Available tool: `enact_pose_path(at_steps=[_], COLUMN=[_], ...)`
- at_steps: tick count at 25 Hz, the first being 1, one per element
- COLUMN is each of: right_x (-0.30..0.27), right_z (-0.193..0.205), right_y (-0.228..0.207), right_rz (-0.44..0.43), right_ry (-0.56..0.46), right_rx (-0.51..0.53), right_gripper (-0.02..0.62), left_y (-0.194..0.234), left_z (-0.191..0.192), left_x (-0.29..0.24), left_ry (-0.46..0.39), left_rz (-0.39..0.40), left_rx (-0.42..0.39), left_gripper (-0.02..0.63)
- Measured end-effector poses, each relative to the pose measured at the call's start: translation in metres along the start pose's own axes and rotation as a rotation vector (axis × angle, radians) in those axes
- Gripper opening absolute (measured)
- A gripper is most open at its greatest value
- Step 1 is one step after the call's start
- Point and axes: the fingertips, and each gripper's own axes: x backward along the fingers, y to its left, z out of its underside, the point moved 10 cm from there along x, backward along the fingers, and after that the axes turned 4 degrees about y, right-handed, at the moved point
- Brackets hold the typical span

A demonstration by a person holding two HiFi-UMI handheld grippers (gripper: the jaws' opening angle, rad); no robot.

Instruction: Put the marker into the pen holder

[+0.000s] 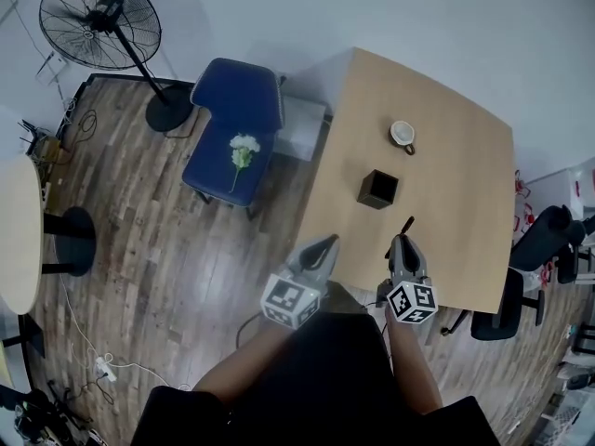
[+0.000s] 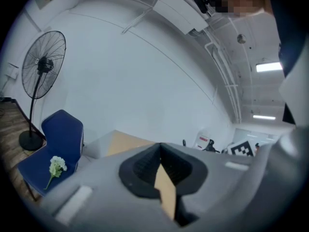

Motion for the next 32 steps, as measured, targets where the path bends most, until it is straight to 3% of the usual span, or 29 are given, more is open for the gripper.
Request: enact_pose_path(at_steps=[8, 16, 32], right_x=[-0.052, -0.128, -0.215], right_z=[-0.032, -0.051, -0.018], right_y=[-0.030, -0.075, -0.118], right_rz=[-0.058, -0.131, -0.142], right_ry=[-0.051, -0.018, 0.096], right_rx=[-0.039, -0.076, -0.101], right_gripper=[0.043, 0.044, 0.044], left_y=[0.009, 0.016, 0.054], left_z=[-0.018, -0.010, 0.000], left_x=[-0.051, -0.113, -0.172], left_ry=[0.038, 0.107, 0.191], left_rz=[0.006, 0.009, -0.071], left_rx=[-0.033, -0.018, 0.030], left_gripper=[0.005, 0.004, 0.003])
